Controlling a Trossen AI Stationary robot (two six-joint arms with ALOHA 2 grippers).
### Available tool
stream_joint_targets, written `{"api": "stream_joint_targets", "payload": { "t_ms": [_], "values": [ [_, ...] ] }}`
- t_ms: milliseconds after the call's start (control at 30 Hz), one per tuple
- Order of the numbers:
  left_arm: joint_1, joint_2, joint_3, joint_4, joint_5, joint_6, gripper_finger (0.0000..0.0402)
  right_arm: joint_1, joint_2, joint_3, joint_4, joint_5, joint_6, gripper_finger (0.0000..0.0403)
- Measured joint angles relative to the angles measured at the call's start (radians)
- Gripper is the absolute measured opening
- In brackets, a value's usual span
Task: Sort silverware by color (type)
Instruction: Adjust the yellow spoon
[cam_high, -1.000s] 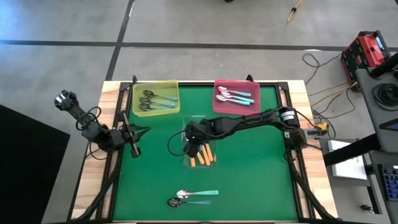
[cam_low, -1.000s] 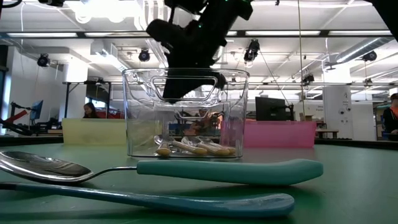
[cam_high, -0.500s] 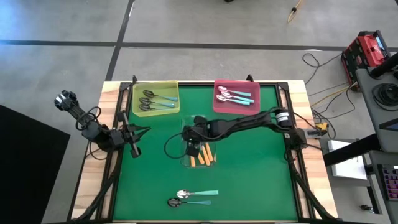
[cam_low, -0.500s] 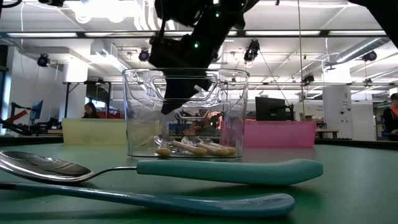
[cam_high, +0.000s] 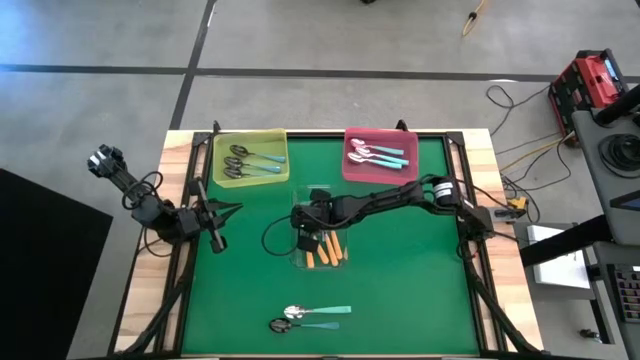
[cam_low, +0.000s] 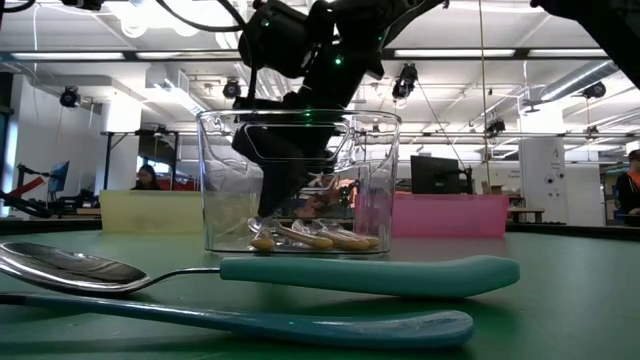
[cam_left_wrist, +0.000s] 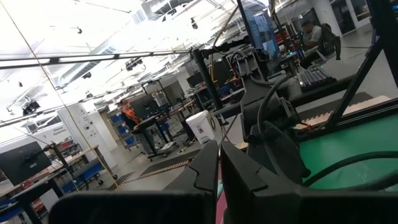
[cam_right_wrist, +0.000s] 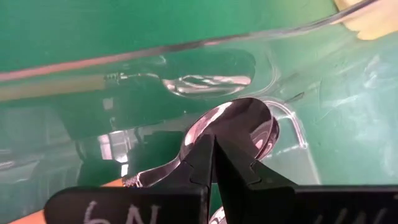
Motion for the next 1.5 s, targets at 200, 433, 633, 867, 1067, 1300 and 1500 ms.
{"api": "stream_joint_targets", "payload": {
  "t_ms": [200, 433, 633, 867, 1067, 1300, 1500],
  "values": [
    [0.0, -0.001, 0.0, 0.0, 0.0, 0.0, 0.0, -0.012, 0.0, 0.0, -0.009, -0.015, 0.007, 0.0009],
    [0.0, 0.0, 0.0, 0.0, 0.0, 0.0, 0.0, -0.017, 0.017, -0.001, -0.026, -0.019, 0.013, 0.0009],
    [0.0, 0.0, 0.0, 0.0, 0.0, 0.0, 0.0, -0.017, 0.023, -0.001, -0.039, -0.001, 0.022, 0.0009],
    [0.0, 0.0, 0.0, 0.0, 0.0, 0.0, 0.0, -0.017, 0.023, -0.001, -0.103, 0.041, 0.035, 0.0009],
    [0.0, 0.0, 0.0, 0.0, 0.0, 0.0, 0.0, -0.017, 0.023, -0.001, -0.125, 0.043, 0.048, 0.0009],
    [0.0, 0.0, 0.0, 0.0, 0.0, 0.0, 0.0, -0.015, 0.023, 0.0, -0.165, 0.063, 0.071, 0.0009],
    [0.0, 0.0, 0.0, 0.0, 0.0, 0.0, 0.0, -0.014, 0.022, 0.0, -0.172, 0.063, 0.074, 0.0009]
  ]
}}
